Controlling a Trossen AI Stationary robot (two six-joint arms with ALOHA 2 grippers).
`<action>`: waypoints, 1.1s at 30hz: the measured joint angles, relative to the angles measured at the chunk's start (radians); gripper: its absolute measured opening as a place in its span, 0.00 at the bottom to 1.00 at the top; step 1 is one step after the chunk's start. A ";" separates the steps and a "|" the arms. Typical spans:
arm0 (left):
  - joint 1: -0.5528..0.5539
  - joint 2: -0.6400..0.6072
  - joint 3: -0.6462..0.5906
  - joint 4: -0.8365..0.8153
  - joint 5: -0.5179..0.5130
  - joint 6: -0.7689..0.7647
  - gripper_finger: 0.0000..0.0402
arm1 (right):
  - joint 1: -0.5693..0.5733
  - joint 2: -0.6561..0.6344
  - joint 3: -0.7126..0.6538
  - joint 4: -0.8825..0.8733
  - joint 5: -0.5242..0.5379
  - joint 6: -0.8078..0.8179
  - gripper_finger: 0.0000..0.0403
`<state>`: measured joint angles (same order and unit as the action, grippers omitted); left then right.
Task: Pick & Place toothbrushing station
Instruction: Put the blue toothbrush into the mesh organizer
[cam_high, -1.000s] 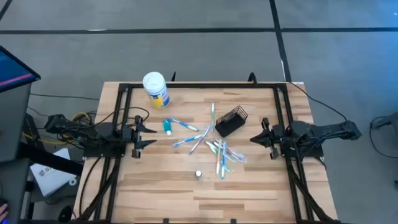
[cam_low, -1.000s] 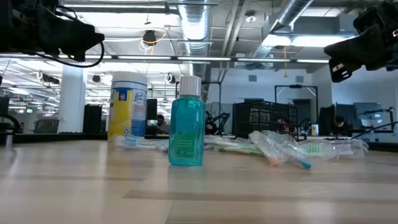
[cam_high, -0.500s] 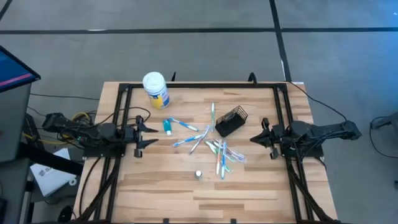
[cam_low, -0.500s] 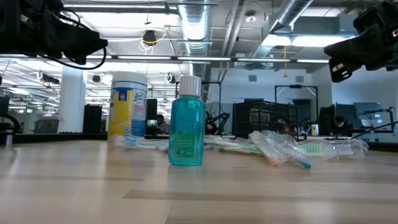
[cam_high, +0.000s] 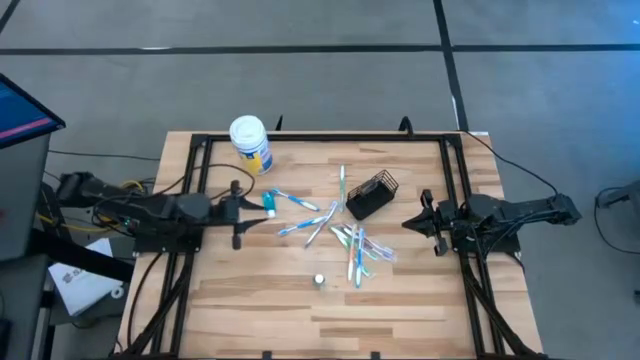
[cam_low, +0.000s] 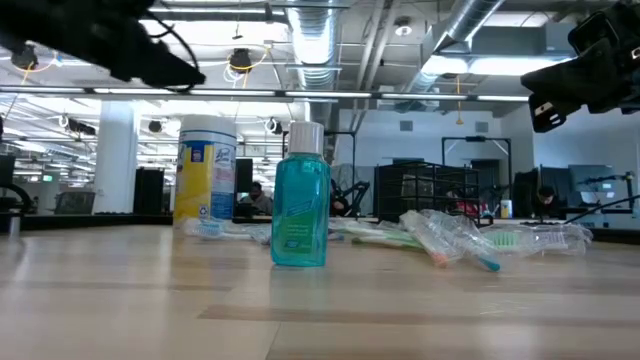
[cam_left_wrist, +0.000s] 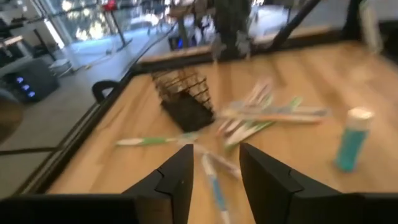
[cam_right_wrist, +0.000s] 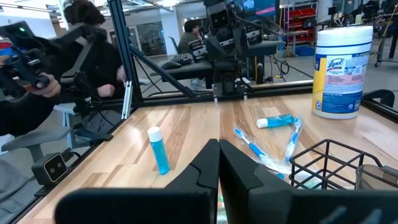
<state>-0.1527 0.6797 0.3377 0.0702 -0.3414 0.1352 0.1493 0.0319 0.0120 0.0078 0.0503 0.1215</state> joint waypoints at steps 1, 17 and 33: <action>0.015 0.033 0.032 -0.027 0.000 0.018 0.29 | 0.000 0.000 0.000 0.000 0.000 0.000 0.00; 0.269 0.506 0.565 -0.540 0.046 0.403 0.21 | 0.000 0.000 0.000 0.000 0.000 0.003 0.00; 0.434 0.764 0.657 -0.737 0.104 0.543 0.02 | 0.000 0.000 0.000 0.000 0.000 0.003 0.00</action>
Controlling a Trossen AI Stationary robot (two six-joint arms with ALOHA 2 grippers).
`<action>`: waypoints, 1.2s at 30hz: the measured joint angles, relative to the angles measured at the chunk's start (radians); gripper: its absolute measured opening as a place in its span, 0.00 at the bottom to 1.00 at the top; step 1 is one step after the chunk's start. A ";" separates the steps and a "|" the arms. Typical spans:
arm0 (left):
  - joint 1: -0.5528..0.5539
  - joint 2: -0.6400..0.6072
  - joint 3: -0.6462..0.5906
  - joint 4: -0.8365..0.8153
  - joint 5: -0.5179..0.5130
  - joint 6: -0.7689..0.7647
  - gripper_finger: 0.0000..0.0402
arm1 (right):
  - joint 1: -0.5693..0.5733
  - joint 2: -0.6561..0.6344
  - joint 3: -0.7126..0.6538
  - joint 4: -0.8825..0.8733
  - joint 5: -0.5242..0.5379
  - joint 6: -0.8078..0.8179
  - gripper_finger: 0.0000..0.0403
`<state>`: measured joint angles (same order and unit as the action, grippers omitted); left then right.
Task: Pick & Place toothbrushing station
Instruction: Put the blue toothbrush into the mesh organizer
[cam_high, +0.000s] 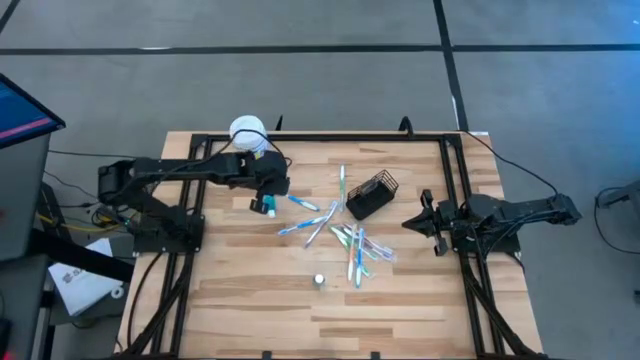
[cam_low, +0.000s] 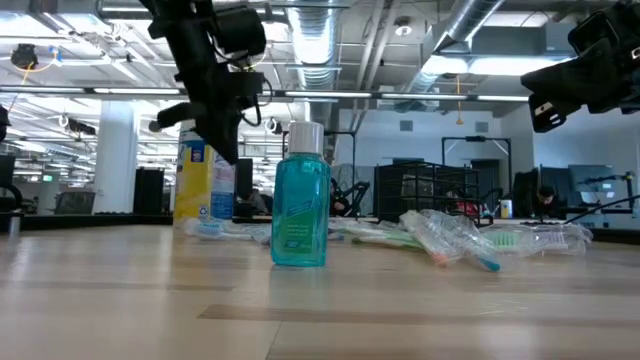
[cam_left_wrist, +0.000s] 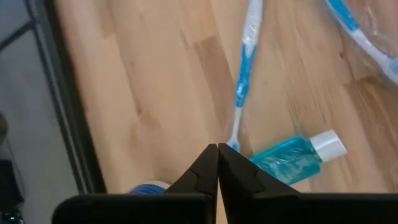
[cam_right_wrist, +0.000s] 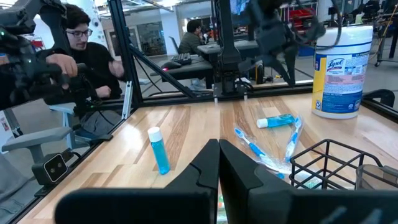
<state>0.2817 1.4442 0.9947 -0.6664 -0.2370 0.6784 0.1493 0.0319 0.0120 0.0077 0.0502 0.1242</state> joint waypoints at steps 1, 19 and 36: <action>-0.001 0.014 0.000 0.001 0.000 0.004 0.02 | 0.000 0.000 0.000 0.000 0.000 0.000 0.00; -0.006 0.097 0.000 0.013 -0.017 0.024 0.19 | 0.000 0.000 0.000 0.000 0.000 0.000 0.00; -0.005 0.096 -0.102 0.164 0.008 0.024 0.36 | 0.000 0.000 0.000 0.000 0.000 0.000 0.00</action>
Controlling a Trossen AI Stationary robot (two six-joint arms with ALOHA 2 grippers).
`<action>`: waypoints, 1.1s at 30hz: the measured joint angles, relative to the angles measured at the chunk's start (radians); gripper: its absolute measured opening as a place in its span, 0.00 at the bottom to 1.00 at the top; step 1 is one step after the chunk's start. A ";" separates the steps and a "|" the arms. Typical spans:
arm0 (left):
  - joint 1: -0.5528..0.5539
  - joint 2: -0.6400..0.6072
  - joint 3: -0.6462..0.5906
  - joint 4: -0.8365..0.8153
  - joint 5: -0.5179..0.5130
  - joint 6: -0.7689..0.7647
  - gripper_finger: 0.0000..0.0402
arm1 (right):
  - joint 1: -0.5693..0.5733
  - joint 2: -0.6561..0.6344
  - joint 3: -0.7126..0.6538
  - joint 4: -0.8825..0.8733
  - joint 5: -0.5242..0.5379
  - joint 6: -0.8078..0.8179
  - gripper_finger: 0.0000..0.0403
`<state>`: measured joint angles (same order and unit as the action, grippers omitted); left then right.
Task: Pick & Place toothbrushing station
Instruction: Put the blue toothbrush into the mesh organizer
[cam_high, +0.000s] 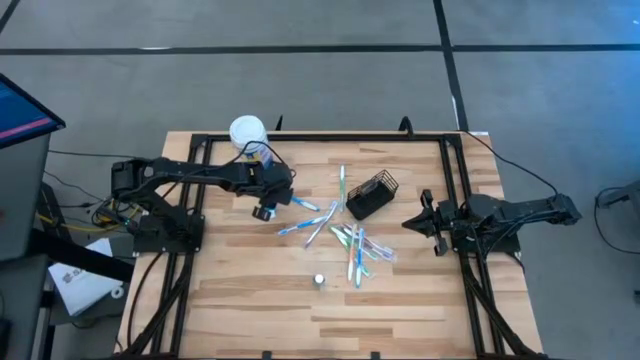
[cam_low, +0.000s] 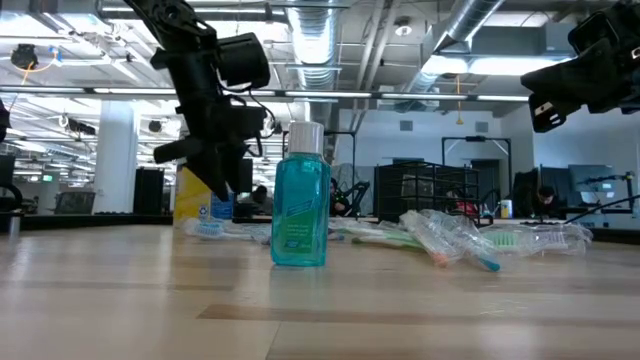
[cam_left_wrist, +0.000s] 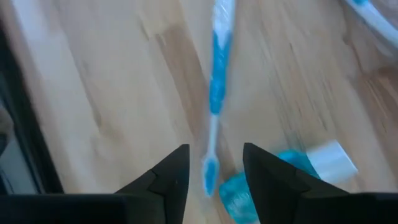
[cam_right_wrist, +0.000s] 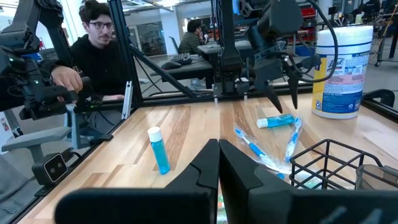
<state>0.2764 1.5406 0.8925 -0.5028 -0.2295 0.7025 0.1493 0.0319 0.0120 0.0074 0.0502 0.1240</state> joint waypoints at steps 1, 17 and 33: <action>0.000 0.000 -0.002 0.014 0.000 0.000 0.37 | 0.000 0.000 0.000 0.000 0.000 0.000 0.00; 0.041 0.089 -0.007 0.041 -0.001 0.006 0.38 | -0.001 0.001 0.000 0.000 0.002 0.000 0.00; 0.078 0.165 -0.009 0.058 -0.050 0.022 0.38 | 0.000 0.001 0.000 0.000 0.002 0.000 0.00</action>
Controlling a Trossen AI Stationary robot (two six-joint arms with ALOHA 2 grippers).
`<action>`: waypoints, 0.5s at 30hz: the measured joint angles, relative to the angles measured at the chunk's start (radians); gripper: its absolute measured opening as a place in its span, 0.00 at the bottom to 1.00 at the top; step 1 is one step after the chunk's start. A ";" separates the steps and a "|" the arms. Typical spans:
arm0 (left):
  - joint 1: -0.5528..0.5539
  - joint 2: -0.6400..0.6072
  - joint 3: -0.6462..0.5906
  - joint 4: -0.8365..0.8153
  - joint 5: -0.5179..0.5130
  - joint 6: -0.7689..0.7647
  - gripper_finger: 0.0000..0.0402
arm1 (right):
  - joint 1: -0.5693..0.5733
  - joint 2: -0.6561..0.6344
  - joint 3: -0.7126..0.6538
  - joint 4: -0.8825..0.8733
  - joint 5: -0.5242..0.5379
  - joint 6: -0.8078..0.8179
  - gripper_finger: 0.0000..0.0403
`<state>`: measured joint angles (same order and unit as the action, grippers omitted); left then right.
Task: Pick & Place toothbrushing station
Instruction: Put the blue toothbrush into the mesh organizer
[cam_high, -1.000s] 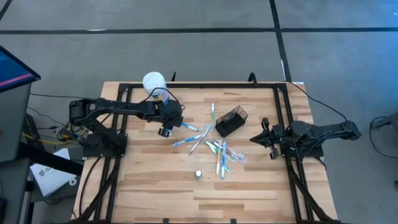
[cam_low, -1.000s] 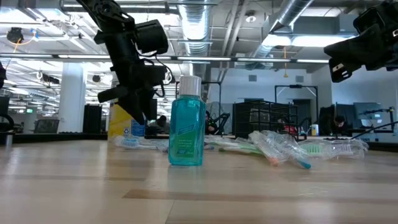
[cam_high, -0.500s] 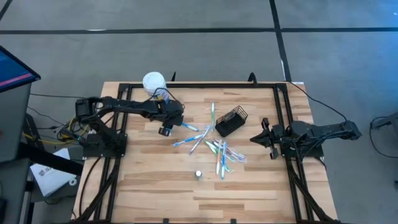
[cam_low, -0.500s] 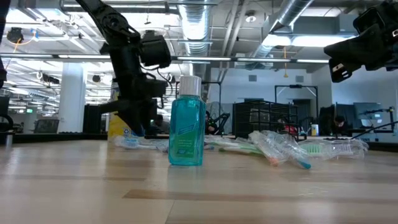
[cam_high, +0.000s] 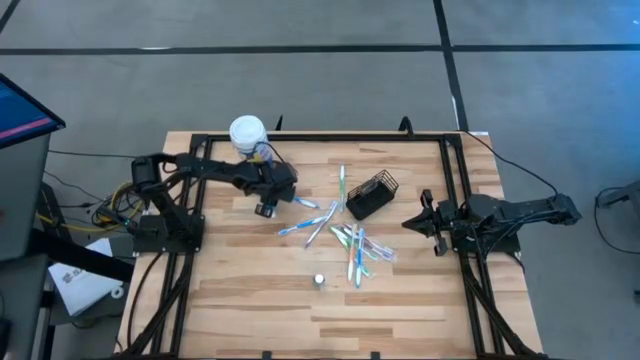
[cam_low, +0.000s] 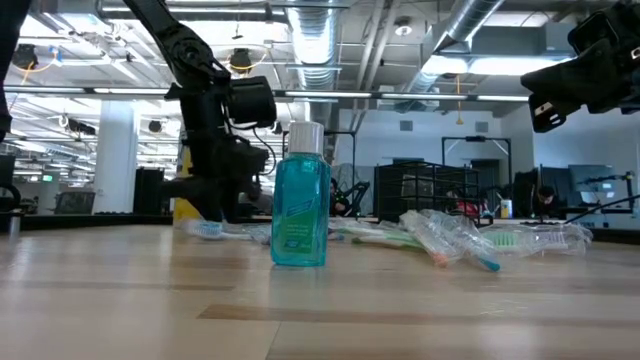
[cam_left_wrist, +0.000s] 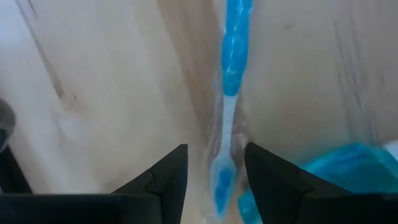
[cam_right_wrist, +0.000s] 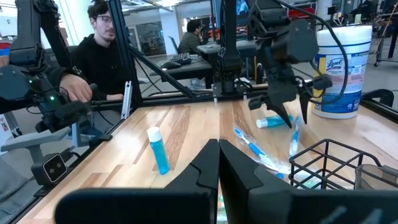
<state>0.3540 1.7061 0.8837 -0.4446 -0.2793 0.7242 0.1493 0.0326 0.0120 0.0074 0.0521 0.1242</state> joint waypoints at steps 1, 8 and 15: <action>0.002 -0.005 0.000 -0.003 -0.004 -0.002 0.38 | 0.000 0.000 0.000 0.000 0.000 0.000 0.00; 0.007 -0.024 -0.001 -0.042 -0.001 -0.006 0.38 | 0.000 0.000 0.000 0.000 0.000 0.000 0.00; 0.028 -0.020 -0.001 -0.049 0.070 -0.006 0.38 | 0.000 0.000 0.000 0.000 0.000 0.000 0.00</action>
<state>0.3820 1.6863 0.8825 -0.4932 -0.2096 0.7177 0.1493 0.0326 0.0120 0.0072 0.0521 0.1242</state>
